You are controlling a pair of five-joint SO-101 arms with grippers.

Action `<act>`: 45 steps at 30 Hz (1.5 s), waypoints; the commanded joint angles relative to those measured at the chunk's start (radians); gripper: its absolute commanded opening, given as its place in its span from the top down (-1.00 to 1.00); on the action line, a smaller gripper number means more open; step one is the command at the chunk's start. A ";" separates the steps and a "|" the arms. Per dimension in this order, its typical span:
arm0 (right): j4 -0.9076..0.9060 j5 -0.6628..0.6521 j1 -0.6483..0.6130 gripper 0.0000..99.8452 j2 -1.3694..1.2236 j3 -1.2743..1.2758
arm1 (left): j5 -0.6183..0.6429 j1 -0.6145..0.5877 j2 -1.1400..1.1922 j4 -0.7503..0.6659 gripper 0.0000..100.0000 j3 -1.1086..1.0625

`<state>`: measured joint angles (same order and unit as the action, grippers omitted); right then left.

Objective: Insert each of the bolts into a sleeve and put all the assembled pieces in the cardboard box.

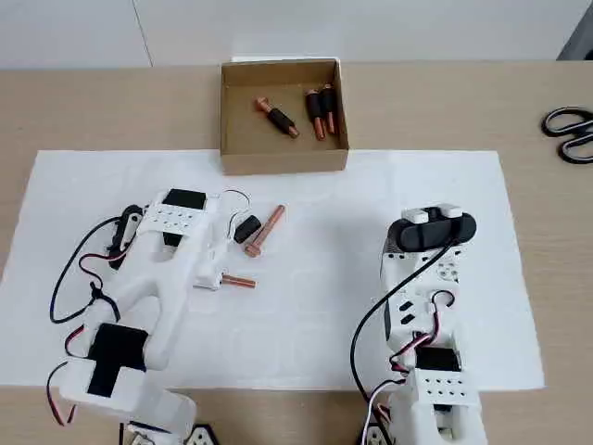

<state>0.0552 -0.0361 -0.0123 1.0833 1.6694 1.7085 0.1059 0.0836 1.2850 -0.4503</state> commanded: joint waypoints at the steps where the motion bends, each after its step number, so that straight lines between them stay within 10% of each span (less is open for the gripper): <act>1: -0.001 -0.009 -0.001 0.99 0.018 0.008 | 0.002 -0.002 -0.014 0.000 0.98 0.068; 12: -0.001 -0.011 -0.018 0.99 0.013 0.008 | -0.143 0.060 -0.014 0.470 0.98 0.526; 28: 0.163 -0.017 -0.387 0.99 0.019 0.005 | -0.646 0.034 -0.015 0.463 0.98 0.978; 34: 0.209 -0.203 -0.493 0.99 0.019 0.006 | -0.841 0.037 -0.015 0.466 0.98 1.194; 45: 0.404 -0.227 -0.507 0.99 0.019 0.008 | -1.194 0.308 -0.198 0.460 0.98 1.259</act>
<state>0.3897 -0.2555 -0.5171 1.0833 1.6694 0.5516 0.3636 -0.0422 1.7346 0.7511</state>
